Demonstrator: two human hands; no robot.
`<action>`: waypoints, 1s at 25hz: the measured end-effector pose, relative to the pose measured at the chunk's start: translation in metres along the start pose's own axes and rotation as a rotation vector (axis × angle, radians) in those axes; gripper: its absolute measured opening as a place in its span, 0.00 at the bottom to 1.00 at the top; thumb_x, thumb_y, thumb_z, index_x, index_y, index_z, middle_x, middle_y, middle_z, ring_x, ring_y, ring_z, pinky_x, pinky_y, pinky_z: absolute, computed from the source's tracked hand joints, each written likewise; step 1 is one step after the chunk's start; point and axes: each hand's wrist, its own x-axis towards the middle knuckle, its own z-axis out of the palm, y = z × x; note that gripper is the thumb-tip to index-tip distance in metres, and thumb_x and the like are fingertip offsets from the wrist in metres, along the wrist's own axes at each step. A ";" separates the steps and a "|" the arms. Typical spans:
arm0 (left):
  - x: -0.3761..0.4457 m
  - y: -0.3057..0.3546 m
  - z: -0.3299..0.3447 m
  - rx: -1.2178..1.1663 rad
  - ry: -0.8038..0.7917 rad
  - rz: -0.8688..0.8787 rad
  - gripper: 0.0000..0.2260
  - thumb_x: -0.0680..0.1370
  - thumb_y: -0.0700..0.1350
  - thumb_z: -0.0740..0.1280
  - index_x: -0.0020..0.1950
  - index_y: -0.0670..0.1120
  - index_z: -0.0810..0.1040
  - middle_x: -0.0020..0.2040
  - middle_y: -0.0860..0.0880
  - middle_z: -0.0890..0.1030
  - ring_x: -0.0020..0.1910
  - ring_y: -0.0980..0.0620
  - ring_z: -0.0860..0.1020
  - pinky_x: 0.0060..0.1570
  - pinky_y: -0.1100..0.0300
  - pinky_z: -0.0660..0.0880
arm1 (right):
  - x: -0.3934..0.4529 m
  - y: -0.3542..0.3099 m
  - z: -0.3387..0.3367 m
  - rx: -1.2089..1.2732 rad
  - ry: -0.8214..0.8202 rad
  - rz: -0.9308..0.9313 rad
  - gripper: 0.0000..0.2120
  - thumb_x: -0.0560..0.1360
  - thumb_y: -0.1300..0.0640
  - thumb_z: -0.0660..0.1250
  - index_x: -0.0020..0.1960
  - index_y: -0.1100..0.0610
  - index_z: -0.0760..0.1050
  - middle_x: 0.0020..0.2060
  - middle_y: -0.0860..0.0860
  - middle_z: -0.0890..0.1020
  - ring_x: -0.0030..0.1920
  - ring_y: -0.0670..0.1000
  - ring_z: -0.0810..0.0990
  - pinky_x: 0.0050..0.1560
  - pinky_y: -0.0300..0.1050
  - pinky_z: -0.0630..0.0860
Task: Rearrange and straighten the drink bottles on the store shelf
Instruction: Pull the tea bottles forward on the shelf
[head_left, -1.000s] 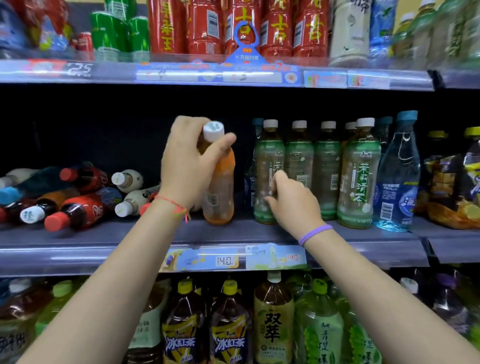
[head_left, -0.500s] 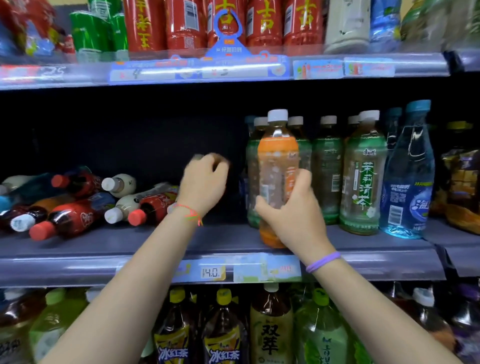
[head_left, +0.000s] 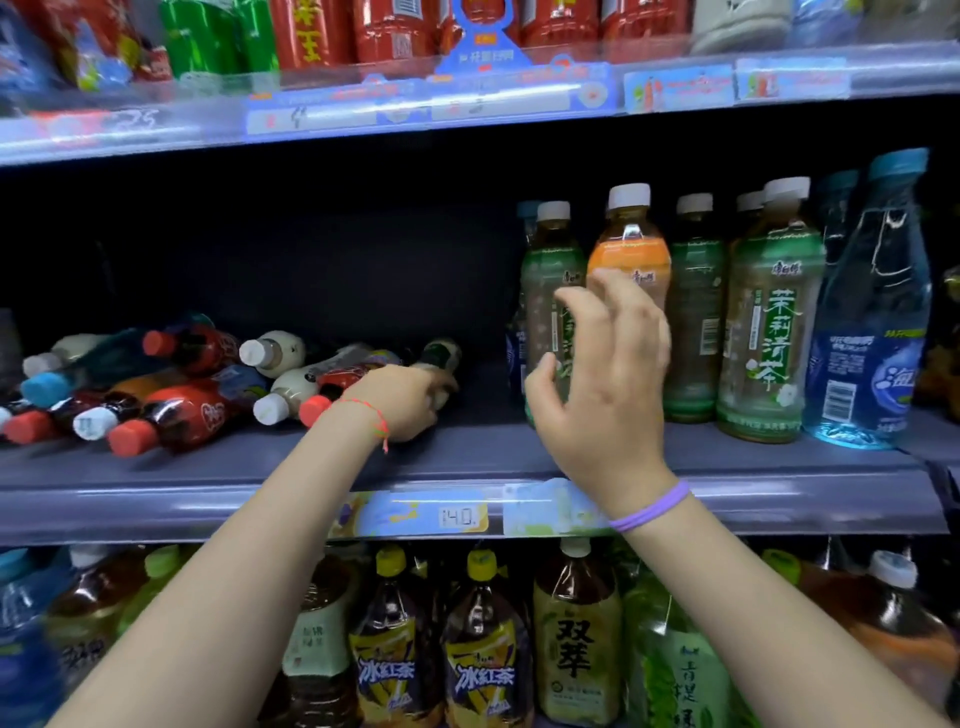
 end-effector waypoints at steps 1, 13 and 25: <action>-0.006 -0.002 0.001 -0.028 0.018 0.037 0.16 0.79 0.45 0.62 0.66 0.58 0.77 0.65 0.47 0.79 0.62 0.43 0.77 0.59 0.56 0.72 | 0.002 -0.007 0.003 0.030 -0.069 -0.028 0.18 0.71 0.62 0.67 0.61 0.62 0.76 0.60 0.61 0.75 0.63 0.62 0.73 0.67 0.58 0.66; -0.075 -0.047 -0.076 -1.193 0.735 0.365 0.05 0.83 0.50 0.60 0.55 0.53 0.74 0.31 0.53 0.74 0.25 0.52 0.72 0.26 0.59 0.69 | 0.017 -0.088 0.050 0.349 -0.389 0.492 0.22 0.70 0.46 0.75 0.55 0.49 0.65 0.45 0.45 0.80 0.47 0.53 0.80 0.46 0.50 0.77; -0.009 -0.050 0.010 -0.440 0.135 0.420 0.19 0.80 0.61 0.58 0.71 0.64 0.70 0.54 0.46 0.77 0.58 0.46 0.75 0.60 0.55 0.69 | 0.019 -0.067 0.043 -0.636 -0.113 0.134 0.31 0.75 0.54 0.69 0.74 0.63 0.62 0.64 0.63 0.72 0.63 0.63 0.72 0.57 0.58 0.70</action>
